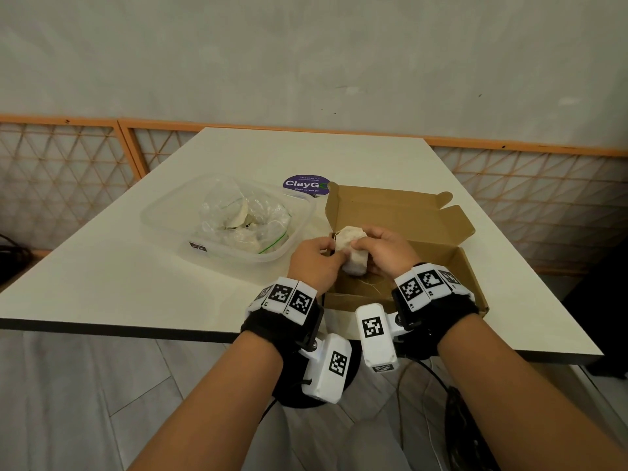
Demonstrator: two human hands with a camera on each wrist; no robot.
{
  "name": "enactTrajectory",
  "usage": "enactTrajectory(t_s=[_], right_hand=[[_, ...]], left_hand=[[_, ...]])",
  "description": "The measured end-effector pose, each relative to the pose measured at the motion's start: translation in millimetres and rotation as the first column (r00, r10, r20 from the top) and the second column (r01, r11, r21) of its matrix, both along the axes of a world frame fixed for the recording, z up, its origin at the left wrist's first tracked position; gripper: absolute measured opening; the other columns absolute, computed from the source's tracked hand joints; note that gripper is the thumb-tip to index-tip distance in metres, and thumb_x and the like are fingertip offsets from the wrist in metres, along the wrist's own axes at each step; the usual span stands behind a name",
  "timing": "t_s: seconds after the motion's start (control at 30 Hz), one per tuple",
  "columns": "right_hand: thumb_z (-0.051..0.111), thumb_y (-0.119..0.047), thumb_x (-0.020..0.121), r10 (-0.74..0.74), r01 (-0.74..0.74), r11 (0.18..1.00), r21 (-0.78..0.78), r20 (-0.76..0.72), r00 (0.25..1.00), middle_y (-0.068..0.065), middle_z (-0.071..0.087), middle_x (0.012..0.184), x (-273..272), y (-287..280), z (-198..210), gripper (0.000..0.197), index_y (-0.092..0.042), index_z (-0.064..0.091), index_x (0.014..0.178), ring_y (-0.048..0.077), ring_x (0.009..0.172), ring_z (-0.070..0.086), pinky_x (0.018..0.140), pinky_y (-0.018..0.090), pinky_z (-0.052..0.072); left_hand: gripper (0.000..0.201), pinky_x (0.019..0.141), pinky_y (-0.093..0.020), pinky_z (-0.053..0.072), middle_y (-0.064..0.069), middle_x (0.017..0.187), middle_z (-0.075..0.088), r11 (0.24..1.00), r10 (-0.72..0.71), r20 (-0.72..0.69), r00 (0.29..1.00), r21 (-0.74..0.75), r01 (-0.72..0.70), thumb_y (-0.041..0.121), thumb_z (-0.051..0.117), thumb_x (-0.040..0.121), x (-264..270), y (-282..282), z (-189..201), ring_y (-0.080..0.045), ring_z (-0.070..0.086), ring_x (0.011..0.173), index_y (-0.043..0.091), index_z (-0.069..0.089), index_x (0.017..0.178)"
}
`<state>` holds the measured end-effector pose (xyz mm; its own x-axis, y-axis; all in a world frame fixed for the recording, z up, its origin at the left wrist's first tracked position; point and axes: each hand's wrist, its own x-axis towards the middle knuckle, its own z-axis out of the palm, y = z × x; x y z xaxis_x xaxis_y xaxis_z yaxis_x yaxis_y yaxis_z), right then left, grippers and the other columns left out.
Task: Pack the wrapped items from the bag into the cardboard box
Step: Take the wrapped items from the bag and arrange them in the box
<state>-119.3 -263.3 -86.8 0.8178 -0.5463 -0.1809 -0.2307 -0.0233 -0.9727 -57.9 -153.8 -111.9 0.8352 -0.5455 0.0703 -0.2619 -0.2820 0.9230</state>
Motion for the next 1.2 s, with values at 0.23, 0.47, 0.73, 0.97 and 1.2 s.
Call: enactTrajectory(t_s=[0.23, 0.47, 0.73, 0.97, 1.2], right_hand=[[0.065, -0.012, 0.083, -0.002, -0.026, 0.980, -0.196, -0.138, 0.990, -0.001, 0.060, 0.064, -7.1, -2.4, -3.3, 0.005, -0.016, 0.067, 0.081, 0.006, 0.052, 0.050, 0.040, 0.010, 0.039], [0.066, -0.012, 0.084, -0.071, 0.040, 0.973, -0.228, -0.129, 0.989, 0.003, 0.054, 0.058, -0.9, -3.3, -9.1, 0.003, -0.010, 0.065, 0.086, 0.005, 0.044, 0.047, 0.041, 0.008, 0.038], [0.061, -0.006, 0.084, -0.206, 0.188, 0.975, -0.121, -0.165, 0.964, 0.007, 0.057, 0.062, 1.5, -2.9, -4.2, 0.010, -0.011, 0.059, 0.076, 0.014, 0.050, 0.050, 0.051, 0.021, 0.046], [0.052, -0.001, 0.088, -0.132, 0.129, 0.991, -0.028, -0.183, 0.974, 0.007, 0.057, 0.069, 7.3, -2.4, -3.9, 0.020, -0.010, 0.054, 0.070, 0.015, 0.061, 0.057, 0.062, 0.025, 0.052], [0.057, -0.001, 0.087, -0.101, 0.065, 0.901, -0.430, -0.063, 0.993, 0.009, 0.064, 0.080, -23.9, -39.2, 69.8, 0.010, -0.007, 0.064, 0.088, 0.012, 0.064, 0.059, 0.054, 0.015, 0.052]], left_hand=[[0.003, 0.080, -0.027, 0.044, -0.002, 0.095, 0.067, 0.999, 0.008, -0.005, 1.000, -0.039, -0.009, 0.023, 0.062, 0.087, 0.3, -1.6, -4.0, -0.016, 0.059, 0.090, 0.022, 0.064, 0.088], [0.040, 0.092, -0.022, 0.037, -0.001, 0.122, 0.056, 0.995, 0.039, -0.110, 0.993, -0.087, -0.049, 0.023, 0.046, 0.097, -1.2, 1.8, -7.6, -0.014, 0.052, 0.112, 0.019, 0.044, 0.137], [0.036, 0.104, -0.036, 0.040, -0.005, 0.130, 0.057, 0.990, 0.095, -0.134, 0.986, -0.094, -0.108, 0.023, 0.044, 0.096, -1.5, -2.9, -9.1, -0.020, 0.052, 0.118, 0.014, 0.054, 0.129], [0.036, 0.103, -0.036, 0.040, -0.007, 0.129, 0.058, 0.988, 0.109, -0.115, 0.987, -0.099, -0.121, 0.024, 0.044, 0.096, -3.3, -2.6, -10.9, -0.020, 0.052, 0.117, 0.013, 0.055, 0.129], [0.037, 0.103, -0.036, 0.040, -0.007, 0.130, 0.057, 0.987, 0.116, -0.111, 0.987, -0.094, -0.127, 0.023, 0.043, 0.097, -1.4, -4.0, -12.4, -0.021, 0.052, 0.118, 0.012, 0.054, 0.130]])
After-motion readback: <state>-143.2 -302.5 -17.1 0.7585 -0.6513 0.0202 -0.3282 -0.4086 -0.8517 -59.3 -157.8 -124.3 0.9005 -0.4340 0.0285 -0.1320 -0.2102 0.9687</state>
